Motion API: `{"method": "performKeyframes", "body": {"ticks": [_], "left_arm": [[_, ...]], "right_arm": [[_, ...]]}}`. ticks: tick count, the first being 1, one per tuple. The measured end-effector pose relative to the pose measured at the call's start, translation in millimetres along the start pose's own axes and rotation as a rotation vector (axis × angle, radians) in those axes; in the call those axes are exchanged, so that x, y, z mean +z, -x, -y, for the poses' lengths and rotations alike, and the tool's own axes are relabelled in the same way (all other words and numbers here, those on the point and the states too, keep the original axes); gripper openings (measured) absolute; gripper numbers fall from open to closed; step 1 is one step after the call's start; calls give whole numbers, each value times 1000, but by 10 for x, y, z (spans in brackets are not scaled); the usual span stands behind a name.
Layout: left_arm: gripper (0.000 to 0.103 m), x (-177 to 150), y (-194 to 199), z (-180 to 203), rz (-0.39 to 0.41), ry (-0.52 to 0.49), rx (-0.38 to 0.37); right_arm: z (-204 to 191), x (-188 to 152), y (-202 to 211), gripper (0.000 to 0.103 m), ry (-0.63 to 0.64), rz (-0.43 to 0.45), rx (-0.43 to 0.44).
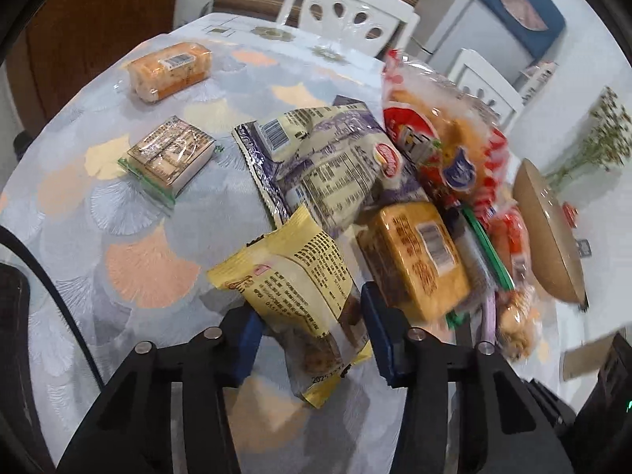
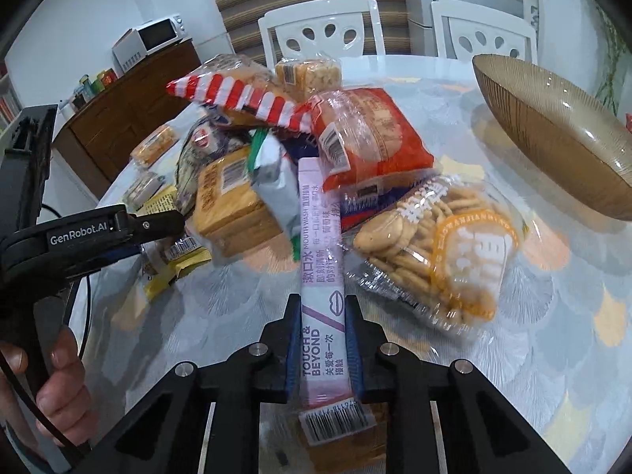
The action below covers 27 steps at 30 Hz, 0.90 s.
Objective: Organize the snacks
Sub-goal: 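Grasp the yellow wafer pack with the left gripper while the right grasps the pink stick sachet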
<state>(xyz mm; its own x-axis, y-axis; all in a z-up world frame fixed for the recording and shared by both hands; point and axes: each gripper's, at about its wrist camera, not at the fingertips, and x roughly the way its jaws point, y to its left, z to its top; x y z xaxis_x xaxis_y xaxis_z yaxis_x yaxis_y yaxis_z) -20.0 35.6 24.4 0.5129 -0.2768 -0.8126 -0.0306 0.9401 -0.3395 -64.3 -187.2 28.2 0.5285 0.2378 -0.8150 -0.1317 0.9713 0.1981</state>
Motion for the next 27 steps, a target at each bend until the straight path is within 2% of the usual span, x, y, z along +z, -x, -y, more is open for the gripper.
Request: {"method": "performKeyframes", "body": {"ticks": [3,6,10,11,12,14,17,20,22,23,25,27], "left_arm": [[44,-140,121,-17,-19,-82,-46],[44,-287,250,-24,-62,-206,-86],[46,-479,296,41,-176,-376,-162],[51,-497,300,60,-177,-391,-152],[60,-507,310,76,-173,-397,-127],[68,-525,340,85,-163,-368,-107],[68,-540,337,117,-165,-312,-127],[68,-629,276,202,-150,-329,-45],[65,-673,252,323,-120,-361,25],[54,-668,243,352,-114,-375,45],[48,-700,266,375,-102,-397,59],[47,-688,305,361,-109,-390,47]], "right_arm": [[8,-103,77,20,-12,-20,13],[34,-211,149,20,-36,-63,32],[-12,-296,198,20,-15,-134,9],[-28,-302,202,20,-15,-146,9],[-46,-301,200,20,-13,-151,11],[-86,-303,194,20,-4,-147,7],[-126,-317,178,20,9,-149,-14],[-153,-332,194,20,21,-139,-14],[-151,-333,179,20,16,-128,-2],[-140,-339,177,20,15,-123,4],[-108,-378,225,20,11,-115,32],[-101,-418,292,20,2,-113,106]]}}
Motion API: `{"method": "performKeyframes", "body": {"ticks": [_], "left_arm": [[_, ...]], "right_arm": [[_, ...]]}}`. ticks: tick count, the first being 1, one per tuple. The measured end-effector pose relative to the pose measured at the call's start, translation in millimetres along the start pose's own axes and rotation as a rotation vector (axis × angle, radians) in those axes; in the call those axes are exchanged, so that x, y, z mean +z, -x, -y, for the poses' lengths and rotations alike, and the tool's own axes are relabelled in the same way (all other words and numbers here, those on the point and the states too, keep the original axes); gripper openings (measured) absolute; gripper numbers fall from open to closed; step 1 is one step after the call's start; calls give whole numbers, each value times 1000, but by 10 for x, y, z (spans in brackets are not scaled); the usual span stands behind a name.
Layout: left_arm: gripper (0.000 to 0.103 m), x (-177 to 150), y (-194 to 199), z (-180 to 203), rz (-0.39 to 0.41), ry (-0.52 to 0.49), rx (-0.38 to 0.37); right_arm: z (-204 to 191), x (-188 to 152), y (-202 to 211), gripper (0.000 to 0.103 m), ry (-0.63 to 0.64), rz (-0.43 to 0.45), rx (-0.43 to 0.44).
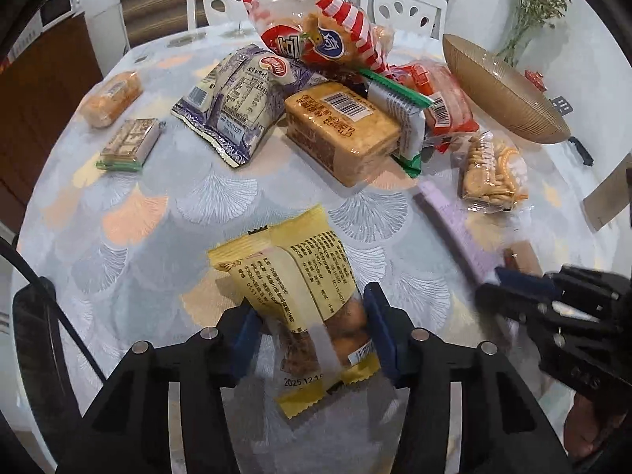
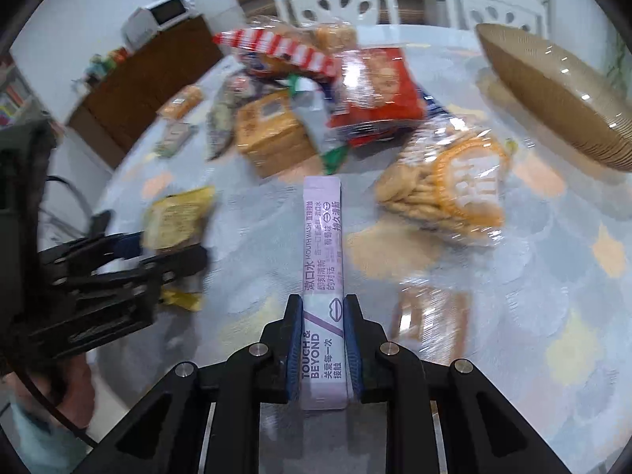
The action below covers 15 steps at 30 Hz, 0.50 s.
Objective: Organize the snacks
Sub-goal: 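Grasp the yellow wafer pack with the left gripper while the right grasps the pink stick sachet, then carry both snacks over the amber bowl and open both grippers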
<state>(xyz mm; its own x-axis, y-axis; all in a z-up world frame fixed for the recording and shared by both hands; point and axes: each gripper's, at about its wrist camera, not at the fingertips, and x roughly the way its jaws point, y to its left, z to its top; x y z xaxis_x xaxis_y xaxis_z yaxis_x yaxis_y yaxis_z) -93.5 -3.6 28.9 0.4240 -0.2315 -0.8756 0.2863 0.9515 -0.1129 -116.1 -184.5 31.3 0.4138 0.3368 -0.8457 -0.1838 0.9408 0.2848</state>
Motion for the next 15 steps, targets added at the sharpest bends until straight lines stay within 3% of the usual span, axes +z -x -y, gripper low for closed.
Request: {"method": "performKeyframes", "body": {"ticks": [2,8,11,15], "left_arm": [[47,14,121,-3,28,1,-6],[47,289,499,107,118,-14,-111],[47,484,608,315,152,-67,-138],[47,764,652,682,177,-157,-190]], "right_arm": [[-16,-11,80,20,-10,15,73],[-16,124,464,20,-11,115,135],[65,208,681,20,-20,175,118],[409,342,996,20,-81,254,21]]}}
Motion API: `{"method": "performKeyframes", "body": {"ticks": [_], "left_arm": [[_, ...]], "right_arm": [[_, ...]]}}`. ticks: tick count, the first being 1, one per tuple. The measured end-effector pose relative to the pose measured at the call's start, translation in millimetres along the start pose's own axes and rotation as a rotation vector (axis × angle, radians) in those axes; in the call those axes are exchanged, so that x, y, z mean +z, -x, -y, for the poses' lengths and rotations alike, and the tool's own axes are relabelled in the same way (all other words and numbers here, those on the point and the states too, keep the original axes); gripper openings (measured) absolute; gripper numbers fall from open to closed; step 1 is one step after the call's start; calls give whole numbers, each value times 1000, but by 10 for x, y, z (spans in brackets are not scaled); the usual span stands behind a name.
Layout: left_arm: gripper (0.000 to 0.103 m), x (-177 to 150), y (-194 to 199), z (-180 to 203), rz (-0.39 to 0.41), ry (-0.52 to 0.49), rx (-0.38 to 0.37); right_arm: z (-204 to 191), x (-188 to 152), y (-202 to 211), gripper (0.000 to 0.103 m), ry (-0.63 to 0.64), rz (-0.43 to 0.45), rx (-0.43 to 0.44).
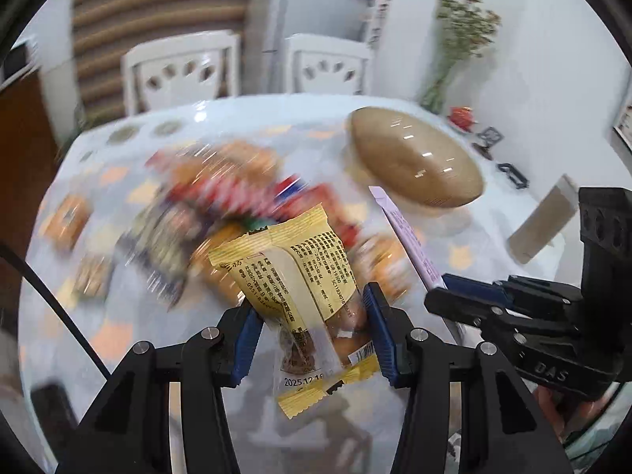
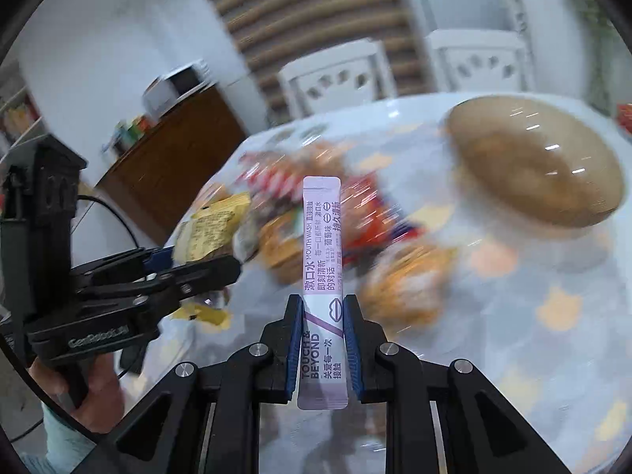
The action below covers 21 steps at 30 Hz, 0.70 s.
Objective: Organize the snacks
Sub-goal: 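Carry both snacks over the amber bowl and open both grippers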
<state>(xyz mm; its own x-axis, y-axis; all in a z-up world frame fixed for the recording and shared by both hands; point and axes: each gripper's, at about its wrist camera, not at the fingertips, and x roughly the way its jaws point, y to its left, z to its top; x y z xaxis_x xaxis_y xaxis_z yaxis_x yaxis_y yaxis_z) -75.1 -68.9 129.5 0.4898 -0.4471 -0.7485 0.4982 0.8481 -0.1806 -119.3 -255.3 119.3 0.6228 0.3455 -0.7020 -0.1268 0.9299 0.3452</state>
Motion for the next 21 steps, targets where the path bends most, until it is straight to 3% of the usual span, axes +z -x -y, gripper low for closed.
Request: {"method": "performKeyframes", "body": {"ticks": [7,11,19,20,21], "left_arm": [[47,762,-510,513,-29,-129,-78],[47,1167,-882,711,-47,-162,-124],[48,1513,-1333,942,-56,-188,-175],[50,1549,-1359,962,-38,-189,-177],[61,1585,-1382,970,-24,-189,-177]], "right_arm": [[969,431,287,20,-238,52,-235],[1428,643,277,20,-378,51,-270],[1594,1001,125,20,-419,40,-370],[1629,1046,107,20,-425,49,-380],[1671,1074,83,21,-433,52,-385]]}}
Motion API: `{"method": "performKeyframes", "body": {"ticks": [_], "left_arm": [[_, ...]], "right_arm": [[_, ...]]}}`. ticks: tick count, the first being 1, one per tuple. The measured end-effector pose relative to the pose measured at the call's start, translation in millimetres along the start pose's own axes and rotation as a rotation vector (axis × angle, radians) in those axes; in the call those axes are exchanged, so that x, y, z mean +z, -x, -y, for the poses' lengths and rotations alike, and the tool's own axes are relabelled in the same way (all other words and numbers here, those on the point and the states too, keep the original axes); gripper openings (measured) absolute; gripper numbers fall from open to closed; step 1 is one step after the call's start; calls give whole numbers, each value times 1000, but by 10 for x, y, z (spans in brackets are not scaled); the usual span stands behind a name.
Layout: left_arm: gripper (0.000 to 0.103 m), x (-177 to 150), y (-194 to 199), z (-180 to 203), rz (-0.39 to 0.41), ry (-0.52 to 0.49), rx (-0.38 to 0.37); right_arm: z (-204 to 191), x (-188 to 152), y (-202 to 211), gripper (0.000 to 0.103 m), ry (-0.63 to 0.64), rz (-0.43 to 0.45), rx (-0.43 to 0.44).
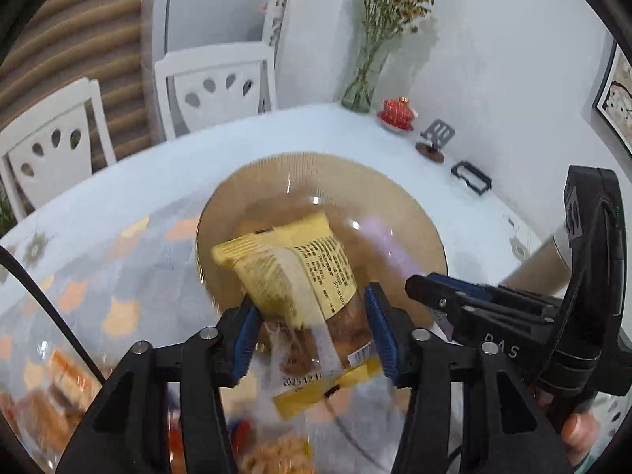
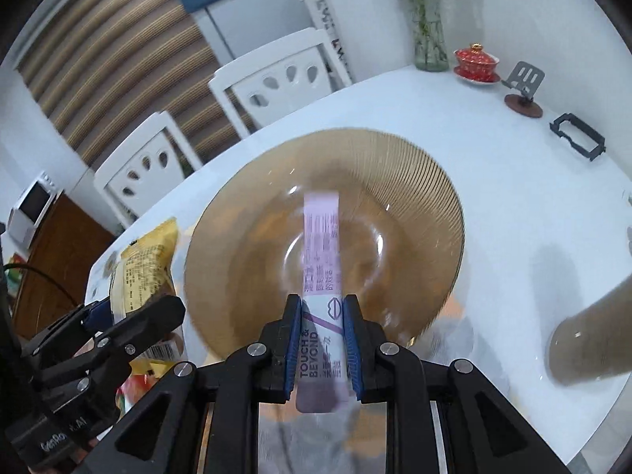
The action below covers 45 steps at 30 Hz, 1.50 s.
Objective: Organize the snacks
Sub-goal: 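Carry both snacks over the amber bowl and open both grippers, then move both tools back toward the remaining snacks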
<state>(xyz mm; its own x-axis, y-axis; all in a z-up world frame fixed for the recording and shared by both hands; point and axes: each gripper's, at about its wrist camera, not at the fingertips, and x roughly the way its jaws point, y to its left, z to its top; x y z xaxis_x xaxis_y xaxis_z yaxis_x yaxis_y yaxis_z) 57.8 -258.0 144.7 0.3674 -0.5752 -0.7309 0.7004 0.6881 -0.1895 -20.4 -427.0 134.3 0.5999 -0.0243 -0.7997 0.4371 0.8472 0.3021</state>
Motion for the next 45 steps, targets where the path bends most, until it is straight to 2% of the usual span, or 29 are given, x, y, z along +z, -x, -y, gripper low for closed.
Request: {"method": "performKeyframes", "body": {"ticks": [2,5,10,17,23,27,29,30,31,32,35,39,45], "left_arm": [[74,39,-2,-26,21,17,18],[74,-3,117,-99,53,55,-22],[74,-203,385,-230,81,115,-32],[74,-645,956,-347,138,162,29],[74,-1161,1472,-565,191,256,104],[74,-1614,1729,-796,217,336,196],[74,-1878,1802,-947,218,381,246],[74,-1978,1811,-999,216,394,268],[74,-2101,1826,-1059,215,406,301],[74,-2253,1823,-1136,215,419,354],[74,-2567,1772,-1315,204,451,439],[74,-2881,1715,-1626,197,550,484],[74,-3008,1676,-1810,194,600,548]], "right_arm": [[54,41,-29,27,-21,-5,9],[107,2,16,27,-28,1,10],[67,-165,53,27,1,-25,35],[-176,-451,289,27,75,-44,113],[-422,-747,527,27,158,-43,190],[-537,-975,545,28,204,-41,218],[-568,-1105,510,34,223,-26,271],[-589,-1175,484,38,238,-7,275],[-605,-1226,456,47,248,8,271],[-620,-1296,417,49,263,30,275],[-659,-1456,266,49,306,73,266],[-660,-1590,25,49,339,105,256],[-607,-1624,-125,52,339,108,245]]}}
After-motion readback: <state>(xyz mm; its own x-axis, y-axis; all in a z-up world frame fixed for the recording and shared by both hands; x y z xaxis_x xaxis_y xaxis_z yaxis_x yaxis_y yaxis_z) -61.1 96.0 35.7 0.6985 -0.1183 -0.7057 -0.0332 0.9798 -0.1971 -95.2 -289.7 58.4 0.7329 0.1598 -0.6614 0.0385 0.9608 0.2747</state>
